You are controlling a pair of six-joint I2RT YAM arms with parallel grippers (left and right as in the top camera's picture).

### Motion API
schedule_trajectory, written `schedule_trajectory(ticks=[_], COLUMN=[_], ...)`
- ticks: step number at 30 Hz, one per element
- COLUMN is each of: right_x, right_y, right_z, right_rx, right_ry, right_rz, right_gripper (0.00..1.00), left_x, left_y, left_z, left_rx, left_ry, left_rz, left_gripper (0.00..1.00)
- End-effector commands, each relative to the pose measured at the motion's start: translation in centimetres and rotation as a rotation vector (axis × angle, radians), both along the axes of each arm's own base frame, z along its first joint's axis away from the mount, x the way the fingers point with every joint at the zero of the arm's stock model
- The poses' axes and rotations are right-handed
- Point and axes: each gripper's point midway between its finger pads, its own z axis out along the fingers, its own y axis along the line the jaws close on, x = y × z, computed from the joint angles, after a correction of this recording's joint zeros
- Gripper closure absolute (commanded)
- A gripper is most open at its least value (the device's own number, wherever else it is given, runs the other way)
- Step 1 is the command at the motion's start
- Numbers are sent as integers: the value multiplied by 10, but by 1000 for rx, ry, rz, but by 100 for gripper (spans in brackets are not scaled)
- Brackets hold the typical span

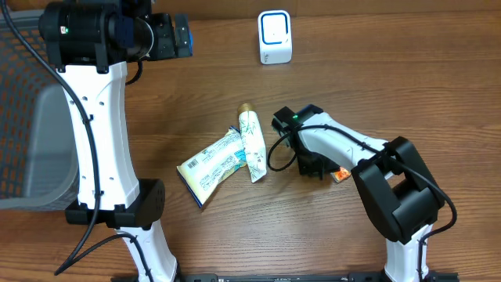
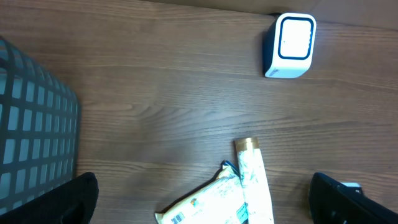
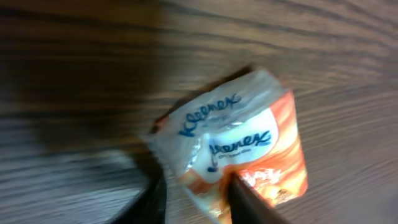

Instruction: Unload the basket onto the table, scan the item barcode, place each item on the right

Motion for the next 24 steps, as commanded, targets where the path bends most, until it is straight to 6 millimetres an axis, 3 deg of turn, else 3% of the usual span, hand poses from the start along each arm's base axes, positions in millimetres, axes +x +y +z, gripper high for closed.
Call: schedule_trajectory(ticks=[1, 3, 7, 11, 19, 21, 24], right_x=[0, -1, -4, 1, 24, 25, 24], right_y=[-8, -8, 4, 37, 121, 136, 143], right_z=[-2, -4, -1, 13, 87, 105, 115], right_rx=[35, 63, 158, 370, 1017, 1204, 1365], right_ry=[12, 28, 79, 141, 186, 206, 235], right_rz=[-57, -80, -128, -93, 90, 132, 142], right_gripper=[90, 96, 96, 96, 96, 96, 96], left_x=[-5, -5, -5, -5, -5, -5, -5], left_y=[1, 1, 1, 1, 1, 1, 1], left_z=[10, 10, 10, 10, 10, 10, 10], left_rx=[14, 14, 14, 14, 14, 14, 14], left_ry=[-30, -30, -30, -30, -31, -30, -30], left_rz=[-14, -14, -14, -14, -14, -14, -14], left_gripper=[0, 1, 0, 0, 1, 0, 1])
